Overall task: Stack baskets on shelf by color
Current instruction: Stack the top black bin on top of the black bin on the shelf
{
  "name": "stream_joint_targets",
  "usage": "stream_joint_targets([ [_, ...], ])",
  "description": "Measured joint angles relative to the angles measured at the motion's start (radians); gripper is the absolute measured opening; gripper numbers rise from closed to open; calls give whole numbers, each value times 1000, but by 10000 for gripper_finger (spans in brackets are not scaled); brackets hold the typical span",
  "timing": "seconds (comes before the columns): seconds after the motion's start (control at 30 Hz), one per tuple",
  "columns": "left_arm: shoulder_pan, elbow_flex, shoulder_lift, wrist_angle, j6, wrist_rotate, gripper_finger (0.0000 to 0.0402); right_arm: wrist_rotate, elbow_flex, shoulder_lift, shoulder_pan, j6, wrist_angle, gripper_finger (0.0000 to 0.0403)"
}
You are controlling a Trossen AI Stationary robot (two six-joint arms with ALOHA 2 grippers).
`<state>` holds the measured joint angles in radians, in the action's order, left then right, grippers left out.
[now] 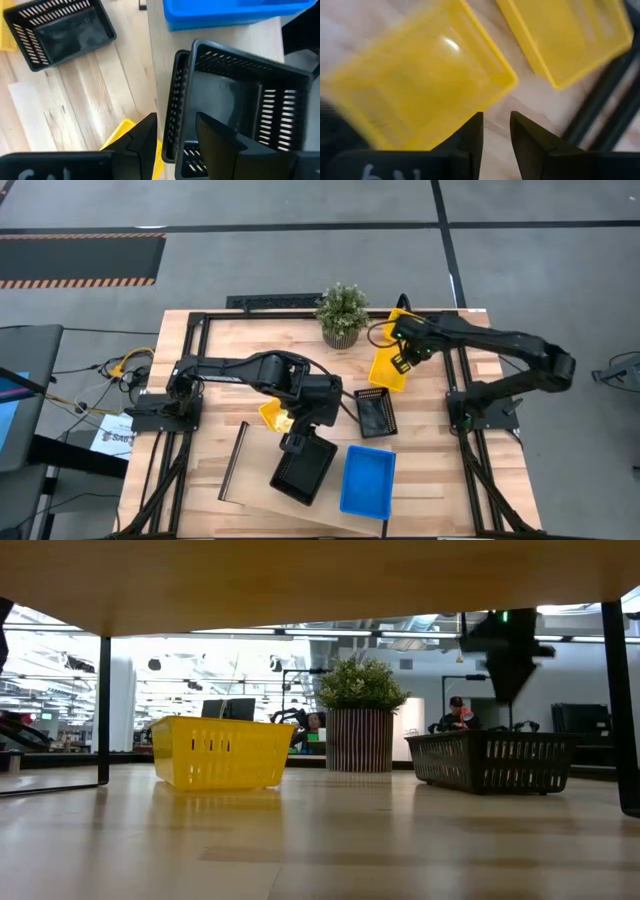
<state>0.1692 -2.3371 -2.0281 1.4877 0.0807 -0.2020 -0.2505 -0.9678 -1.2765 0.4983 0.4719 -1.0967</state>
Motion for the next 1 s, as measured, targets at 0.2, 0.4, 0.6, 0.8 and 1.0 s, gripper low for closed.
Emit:
stream_joint_targets([
  [0.2,-1,-17,19,0,-17,7,122,23,106,-61,84,-33,-17,86],
  [0.4,-2,-17,33,-28,7,118,103,39,186,-24,95,-21,20,63],
  [0.6,-8,39,28,-129,35,53,54,43,268,-22,130,-19,134,40],
  [0.8,-8,37,32,-131,14,44,11,101,282,-42,134,-87,321,15],
  [1.0,-8,50,32,-128,-12,42,5,326,245,-54,75,-247,514,13],
])
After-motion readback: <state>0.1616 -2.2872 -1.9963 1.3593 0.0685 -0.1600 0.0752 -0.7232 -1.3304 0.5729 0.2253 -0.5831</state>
